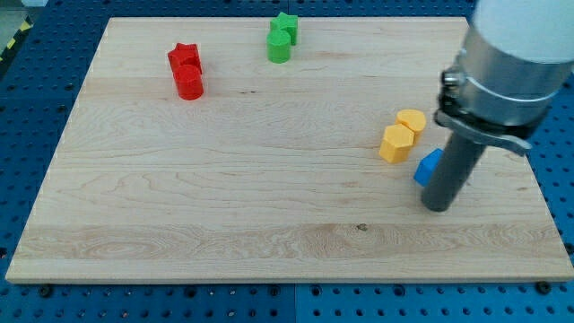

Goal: Move the blue cube and the blue triangle towards the center right

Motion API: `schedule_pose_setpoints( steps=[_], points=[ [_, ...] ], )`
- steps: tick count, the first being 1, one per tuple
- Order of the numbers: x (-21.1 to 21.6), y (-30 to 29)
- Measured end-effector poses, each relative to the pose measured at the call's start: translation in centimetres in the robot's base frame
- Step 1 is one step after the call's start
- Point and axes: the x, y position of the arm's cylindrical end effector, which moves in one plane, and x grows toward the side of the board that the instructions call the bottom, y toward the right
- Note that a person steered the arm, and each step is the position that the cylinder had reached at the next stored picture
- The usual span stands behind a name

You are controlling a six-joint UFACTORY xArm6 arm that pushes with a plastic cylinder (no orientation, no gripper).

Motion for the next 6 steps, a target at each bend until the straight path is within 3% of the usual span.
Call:
schedule_pose_setpoints(
  steps=[2,4,6],
  points=[
    [0.0,2.9],
    [0.7,-2.2],
    [-1.5,-3.0]
  ],
)
